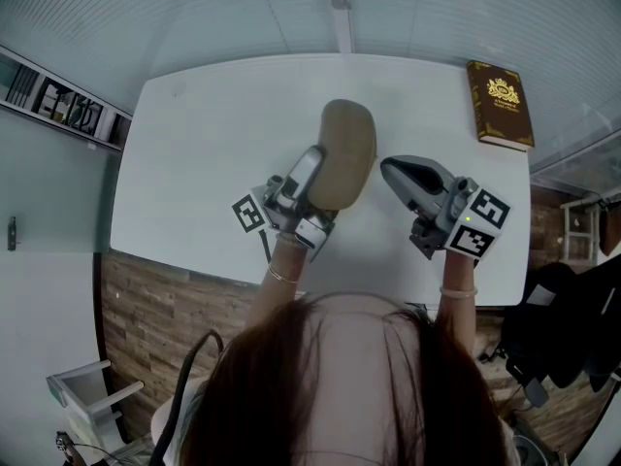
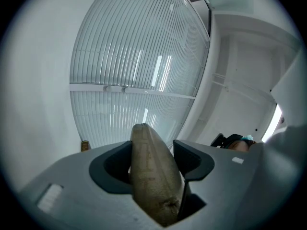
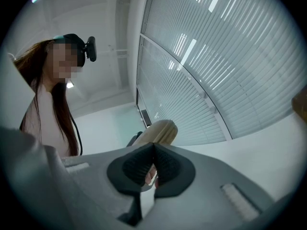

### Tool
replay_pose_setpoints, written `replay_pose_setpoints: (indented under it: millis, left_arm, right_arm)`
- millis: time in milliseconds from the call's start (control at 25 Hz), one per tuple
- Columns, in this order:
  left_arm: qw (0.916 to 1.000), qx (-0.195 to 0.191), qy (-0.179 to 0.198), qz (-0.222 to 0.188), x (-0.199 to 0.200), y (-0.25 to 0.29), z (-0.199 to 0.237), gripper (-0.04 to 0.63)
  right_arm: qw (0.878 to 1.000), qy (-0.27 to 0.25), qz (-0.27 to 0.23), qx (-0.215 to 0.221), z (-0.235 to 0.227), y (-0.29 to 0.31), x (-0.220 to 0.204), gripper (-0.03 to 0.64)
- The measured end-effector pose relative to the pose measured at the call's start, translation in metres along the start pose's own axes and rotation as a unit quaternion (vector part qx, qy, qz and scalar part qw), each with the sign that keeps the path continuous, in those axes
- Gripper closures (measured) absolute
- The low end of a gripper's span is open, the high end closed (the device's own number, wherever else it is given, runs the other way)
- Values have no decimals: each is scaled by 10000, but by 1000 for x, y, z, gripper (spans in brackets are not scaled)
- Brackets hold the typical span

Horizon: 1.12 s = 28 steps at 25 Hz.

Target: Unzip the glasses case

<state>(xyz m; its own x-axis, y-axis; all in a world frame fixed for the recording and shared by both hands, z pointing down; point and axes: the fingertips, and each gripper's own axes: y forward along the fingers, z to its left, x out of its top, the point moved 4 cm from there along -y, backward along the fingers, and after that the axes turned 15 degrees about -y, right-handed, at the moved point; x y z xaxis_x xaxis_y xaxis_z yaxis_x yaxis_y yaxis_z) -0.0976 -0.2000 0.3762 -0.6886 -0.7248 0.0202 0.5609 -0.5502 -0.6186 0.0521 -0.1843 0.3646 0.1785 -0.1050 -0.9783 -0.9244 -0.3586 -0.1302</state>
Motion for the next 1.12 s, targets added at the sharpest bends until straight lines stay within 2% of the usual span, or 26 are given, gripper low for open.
replay_pose_setpoints:
  millis: [1120]
  left_arm:
    - [9995, -1, -121, -287, 8, -1, 0, 316]
  right_arm:
    - [9997, 40, 150, 199, 13, 4, -10, 615]
